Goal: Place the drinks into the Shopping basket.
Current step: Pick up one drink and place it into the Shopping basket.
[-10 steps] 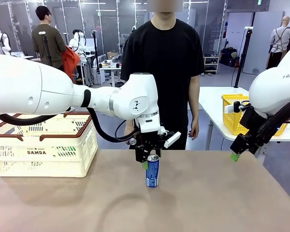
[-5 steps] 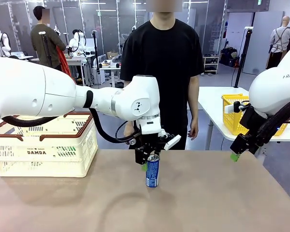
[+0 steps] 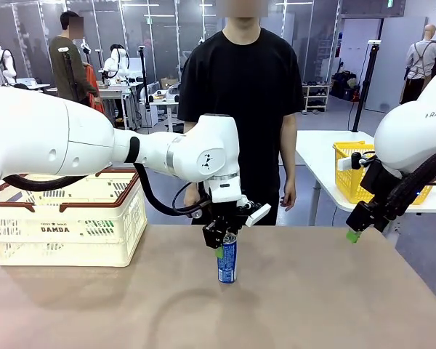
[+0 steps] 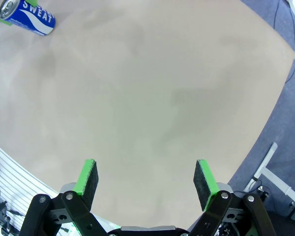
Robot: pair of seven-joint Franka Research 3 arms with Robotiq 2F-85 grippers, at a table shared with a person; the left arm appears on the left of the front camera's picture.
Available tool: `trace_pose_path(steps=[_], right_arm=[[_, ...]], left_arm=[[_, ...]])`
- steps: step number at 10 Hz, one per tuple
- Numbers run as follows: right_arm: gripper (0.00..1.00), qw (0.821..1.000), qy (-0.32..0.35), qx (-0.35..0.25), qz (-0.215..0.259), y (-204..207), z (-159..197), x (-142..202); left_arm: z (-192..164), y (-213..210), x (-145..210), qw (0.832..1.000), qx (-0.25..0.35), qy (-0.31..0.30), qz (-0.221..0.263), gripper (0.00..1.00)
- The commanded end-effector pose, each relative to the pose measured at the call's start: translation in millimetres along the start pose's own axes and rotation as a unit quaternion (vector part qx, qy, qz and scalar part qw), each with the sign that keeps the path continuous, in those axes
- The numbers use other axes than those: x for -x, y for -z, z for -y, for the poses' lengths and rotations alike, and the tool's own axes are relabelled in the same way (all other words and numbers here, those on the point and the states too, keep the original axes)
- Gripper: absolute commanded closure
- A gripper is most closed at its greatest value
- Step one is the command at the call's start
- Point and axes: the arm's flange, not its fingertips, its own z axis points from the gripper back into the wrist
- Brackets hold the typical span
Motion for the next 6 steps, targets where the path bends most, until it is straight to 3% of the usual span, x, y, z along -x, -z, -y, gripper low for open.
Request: trace_pose_path(steps=[1,3,6], right_arm=[[0.03,1.000,-0.005,-0.001,-0.002,-2,2,0],[0.03,1.000,-0.005,-0.001,-0.002,-2,2,0],[0.03,1.000,-0.005,-0.001,-0.002,-2,2,0]], left_arm=[[-3,-1,-1,1.000,0.021,-0.020,0.002,0.79],[1,-5,0,1.000,0.021,-0.023,0.001,0.98],[23,-47,13,0.999,0.025,-0.038,0.005,0.98]])
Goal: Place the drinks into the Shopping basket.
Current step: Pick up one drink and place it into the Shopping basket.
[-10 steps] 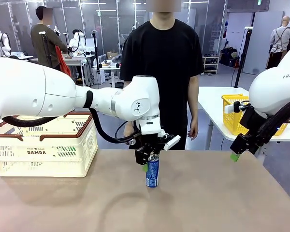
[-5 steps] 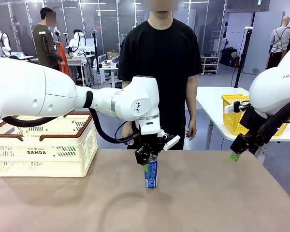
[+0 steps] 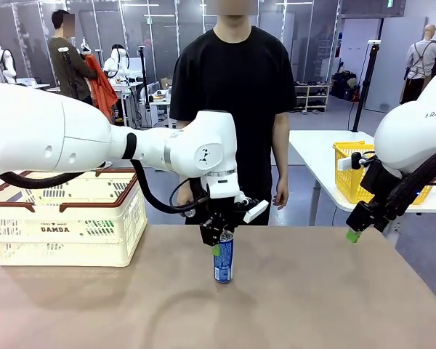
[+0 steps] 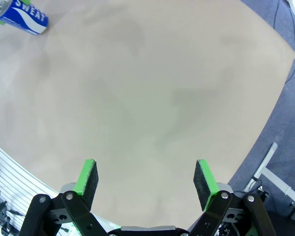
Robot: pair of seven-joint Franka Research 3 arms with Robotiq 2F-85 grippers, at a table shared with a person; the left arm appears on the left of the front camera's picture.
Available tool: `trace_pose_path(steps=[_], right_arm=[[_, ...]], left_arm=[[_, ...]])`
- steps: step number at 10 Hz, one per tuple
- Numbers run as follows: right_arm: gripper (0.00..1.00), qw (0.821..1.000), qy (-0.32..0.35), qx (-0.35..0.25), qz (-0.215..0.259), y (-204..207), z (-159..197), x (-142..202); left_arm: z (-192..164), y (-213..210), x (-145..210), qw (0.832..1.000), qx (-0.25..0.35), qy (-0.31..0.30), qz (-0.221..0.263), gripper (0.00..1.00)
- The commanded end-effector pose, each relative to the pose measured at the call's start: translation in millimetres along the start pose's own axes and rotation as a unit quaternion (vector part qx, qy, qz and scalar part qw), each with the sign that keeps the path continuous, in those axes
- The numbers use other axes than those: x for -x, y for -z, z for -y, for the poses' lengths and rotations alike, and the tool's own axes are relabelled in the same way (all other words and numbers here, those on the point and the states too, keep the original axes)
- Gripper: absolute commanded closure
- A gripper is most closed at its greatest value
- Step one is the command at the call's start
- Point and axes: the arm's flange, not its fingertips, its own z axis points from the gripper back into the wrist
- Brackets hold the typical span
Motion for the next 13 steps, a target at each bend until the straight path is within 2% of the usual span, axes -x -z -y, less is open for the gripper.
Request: trace_pose_path(steps=[1,6,8,10,12,13], right_arm=[[0.03,1.000,-0.005,-0.001,-0.002,-2,2,0],[0.03,1.000,-0.005,-0.001,-0.002,-2,2,0],[0.03,1.000,-0.005,-0.001,-0.002,-2,2,0],[0.03,1.000,-0.005,-0.001,-0.002,-2,2,0],[0.03,1.000,-0.005,-0.001,-0.002,-2,2,0],[0.03,1.000,-0.005,-0.001,-0.002,-2,2,0]], left_arm=[[27,-46,14,0.999,0.016,-0.032,0.007,0.98],[99,-151,67,0.990,-0.056,-0.130,-0.025,0.98],[122,-188,90,0.978,-0.079,-0.189,-0.048,0.98],[143,-218,116,0.963,-0.107,-0.241,-0.049,0.98],[160,-240,149,0.937,-0.162,-0.308,-0.029,0.98],[166,-242,155,0.935,-0.168,-0.311,-0.020,0.98]])
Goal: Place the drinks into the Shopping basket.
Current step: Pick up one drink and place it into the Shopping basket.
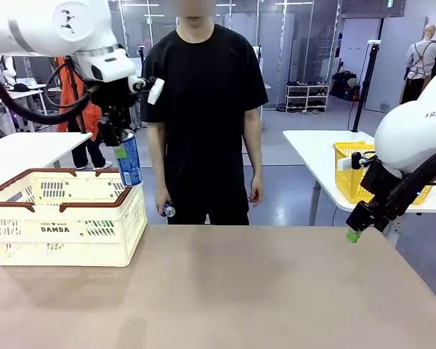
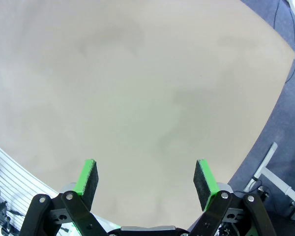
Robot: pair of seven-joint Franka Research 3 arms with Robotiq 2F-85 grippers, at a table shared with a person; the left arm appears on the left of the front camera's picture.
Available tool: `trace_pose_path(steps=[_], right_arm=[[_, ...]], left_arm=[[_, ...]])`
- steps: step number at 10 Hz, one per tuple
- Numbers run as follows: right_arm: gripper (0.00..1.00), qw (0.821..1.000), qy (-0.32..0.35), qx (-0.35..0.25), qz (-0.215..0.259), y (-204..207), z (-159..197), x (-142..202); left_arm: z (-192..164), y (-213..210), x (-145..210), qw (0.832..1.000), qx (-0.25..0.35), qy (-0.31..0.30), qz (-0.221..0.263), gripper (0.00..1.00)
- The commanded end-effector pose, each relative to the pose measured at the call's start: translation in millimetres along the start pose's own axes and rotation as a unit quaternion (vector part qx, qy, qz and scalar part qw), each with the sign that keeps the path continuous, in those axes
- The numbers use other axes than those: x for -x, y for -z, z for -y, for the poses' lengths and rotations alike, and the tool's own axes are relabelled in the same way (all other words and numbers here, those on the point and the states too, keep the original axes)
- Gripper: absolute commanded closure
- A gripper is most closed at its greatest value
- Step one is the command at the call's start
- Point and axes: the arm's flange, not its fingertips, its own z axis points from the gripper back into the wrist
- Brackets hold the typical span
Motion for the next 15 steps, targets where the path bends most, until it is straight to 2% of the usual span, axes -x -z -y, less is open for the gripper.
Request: trace_pose_path(steps=[1,2,7,8,9,10,11,14,15], right_arm=[[0.03,1.000,-0.006,-0.001,-0.002,-2,1,0],[0.03,1.000,-0.006,-0.001,-0.002,-2,1,0],[0.03,1.000,-0.006,-0.001,-0.002,-2,1,0],[0.03,1.000,-0.006,-0.001,-0.002,-2,1,0],[0.03,1.000,-0.006,-0.001,-0.002,-2,1,0],[0.03,1.000,-0.006,-0.001,-0.002,-2,1,0],[0.03,1.000,-0.006,-0.001,-0.002,-2,1,0],[0.03,1.000,-0.006,-0.001,-0.002,-2,1,0],[0.03,1.000,-0.006,-0.001,-0.002,-2,1,0]], left_arm=[[15,8,9,0.999,-0.018,-0.020,0.031,0.98],[0,0,0,1.000,0.000,0.000,0.000,0.98],[0,0,0,1.000,0.000,0.000,0.000,0.98],[1,6,-1,1.000,0.002,-0.002,0.006,0.42],[-11,1,10,0.998,-0.001,-0.039,0.048,0.42],[-23,-6,34,0.996,-0.034,-0.083,0.012,0.42],[-31,-10,57,0.993,-0.042,-0.114,-0.003,0.42],[-50,-12,123,0.985,-0.023,-0.167,-0.031,0.42],[-60,-7,148,0.983,-0.020,-0.182,-0.011,0.42]])
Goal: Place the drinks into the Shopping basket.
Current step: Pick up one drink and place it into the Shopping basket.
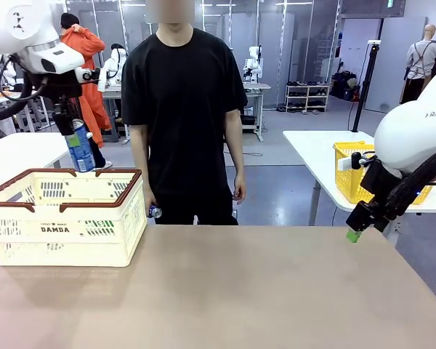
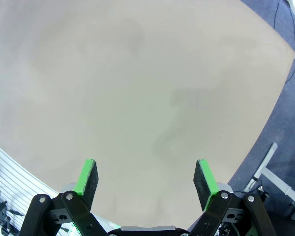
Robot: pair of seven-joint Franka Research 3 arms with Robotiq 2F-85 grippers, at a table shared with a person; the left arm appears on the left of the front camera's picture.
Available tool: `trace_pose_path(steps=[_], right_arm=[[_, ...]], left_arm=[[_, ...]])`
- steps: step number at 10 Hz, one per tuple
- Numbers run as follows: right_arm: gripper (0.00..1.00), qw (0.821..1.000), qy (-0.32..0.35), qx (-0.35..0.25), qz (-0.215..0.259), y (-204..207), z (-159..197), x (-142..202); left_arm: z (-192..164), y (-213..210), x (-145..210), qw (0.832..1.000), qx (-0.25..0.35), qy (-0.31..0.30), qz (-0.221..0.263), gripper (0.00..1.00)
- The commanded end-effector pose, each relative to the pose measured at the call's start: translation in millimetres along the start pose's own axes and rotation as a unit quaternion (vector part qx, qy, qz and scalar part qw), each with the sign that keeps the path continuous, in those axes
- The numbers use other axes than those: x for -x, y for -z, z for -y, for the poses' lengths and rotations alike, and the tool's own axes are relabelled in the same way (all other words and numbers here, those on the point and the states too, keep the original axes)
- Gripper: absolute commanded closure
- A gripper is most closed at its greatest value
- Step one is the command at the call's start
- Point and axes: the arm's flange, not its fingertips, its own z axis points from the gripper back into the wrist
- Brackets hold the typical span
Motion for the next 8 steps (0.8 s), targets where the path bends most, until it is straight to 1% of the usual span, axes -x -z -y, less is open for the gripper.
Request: trace_pose_path(steps=[1,2,4,5,7,8], right_arm=[[0.03,1.000,-0.006,-0.001,-0.002,-2,1,0],[0.03,1.000,-0.006,-0.001,-0.002,-2,1,0],[0.03,1.000,-0.006,-0.001,-0.002,-2,1,0],[0.03,1.000,-0.006,-0.001,-0.002,-2,1,0],[0.03,1.000,-0.006,-0.001,-0.002,-2,1,0],[0.03,1.000,-0.006,-0.001,-0.002,-2,1,0]], left_arm=[[-20,1,13,0.999,0.018,-0.021,0.029,0.42],[-39,16,32,0.998,0.022,-0.040,0.034,0.42],[-54,35,54,0.998,0.031,-0.054,0.031,0.42],[-57,47,60,0.997,0.044,-0.055,0.037,0.42],[-57,70,67,0.997,0.052,-0.052,0.031,0.42],[-57,70,68,0.996,0.052,-0.052,0.045,0.42]])
